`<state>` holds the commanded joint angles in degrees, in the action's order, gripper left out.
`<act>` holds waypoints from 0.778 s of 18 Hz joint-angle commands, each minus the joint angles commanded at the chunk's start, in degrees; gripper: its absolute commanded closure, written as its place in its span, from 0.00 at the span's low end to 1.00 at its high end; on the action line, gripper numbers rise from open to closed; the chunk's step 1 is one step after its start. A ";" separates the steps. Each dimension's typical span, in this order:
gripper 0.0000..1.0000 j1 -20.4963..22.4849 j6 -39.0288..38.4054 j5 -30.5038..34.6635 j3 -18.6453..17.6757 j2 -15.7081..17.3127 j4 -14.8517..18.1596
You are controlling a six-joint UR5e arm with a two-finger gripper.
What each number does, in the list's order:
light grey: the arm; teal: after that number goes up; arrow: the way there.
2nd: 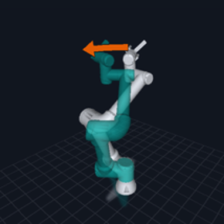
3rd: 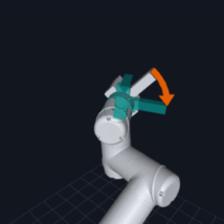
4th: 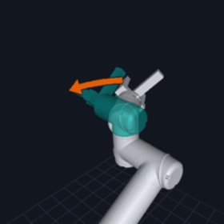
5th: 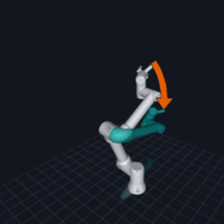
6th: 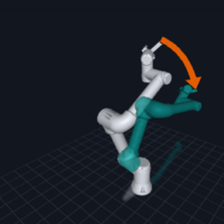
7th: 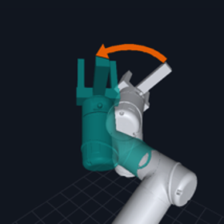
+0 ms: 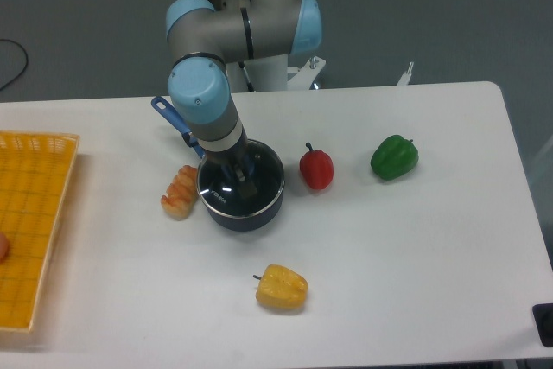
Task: Open the lid
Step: 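Close the gripper on the blue knob of the glass lid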
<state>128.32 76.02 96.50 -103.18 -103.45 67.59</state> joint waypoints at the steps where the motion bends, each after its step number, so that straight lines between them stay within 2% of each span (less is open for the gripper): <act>1: 0.07 0.00 0.00 0.00 0.00 0.00 0.00; 14: 0.07 -0.09 0.09 2.02 -0.79 0.00 0.09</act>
<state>128.23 76.11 98.52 -103.97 -103.45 67.68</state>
